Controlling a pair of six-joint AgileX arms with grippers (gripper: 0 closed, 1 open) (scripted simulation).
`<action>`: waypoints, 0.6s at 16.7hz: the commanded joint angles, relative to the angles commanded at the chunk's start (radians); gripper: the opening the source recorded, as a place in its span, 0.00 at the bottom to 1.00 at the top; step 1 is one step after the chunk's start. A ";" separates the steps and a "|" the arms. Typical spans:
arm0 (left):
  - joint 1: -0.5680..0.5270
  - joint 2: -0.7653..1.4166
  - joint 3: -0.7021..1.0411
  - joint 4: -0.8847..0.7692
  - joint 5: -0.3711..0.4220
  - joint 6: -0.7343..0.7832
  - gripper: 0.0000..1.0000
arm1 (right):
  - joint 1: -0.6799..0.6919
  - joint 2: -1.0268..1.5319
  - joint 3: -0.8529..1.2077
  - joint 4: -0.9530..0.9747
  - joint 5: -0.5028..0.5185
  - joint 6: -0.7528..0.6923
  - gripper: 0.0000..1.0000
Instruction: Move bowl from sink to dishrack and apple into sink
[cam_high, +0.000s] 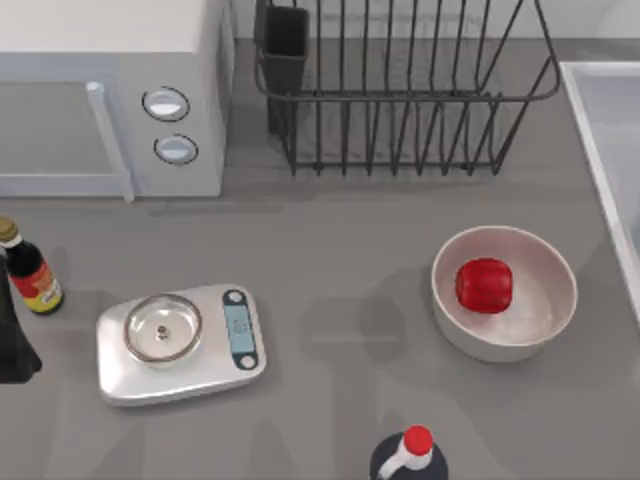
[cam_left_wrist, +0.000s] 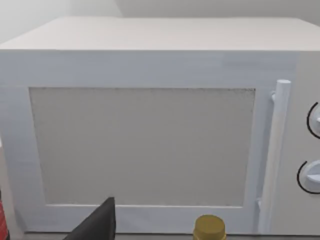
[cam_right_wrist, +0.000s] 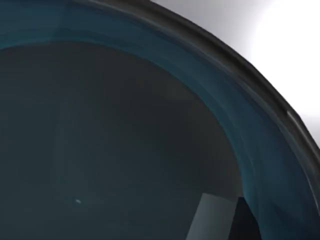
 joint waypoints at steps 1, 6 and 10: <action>0.000 0.000 0.000 0.000 0.000 0.000 1.00 | 0.000 0.000 0.000 0.000 0.000 0.000 0.00; 0.000 0.000 0.000 0.000 0.000 0.000 1.00 | 0.004 -0.006 -0.002 0.000 -0.001 0.001 0.00; 0.000 0.000 0.000 0.000 0.000 0.000 1.00 | -0.023 -0.072 -0.034 -0.034 -0.004 -0.023 0.00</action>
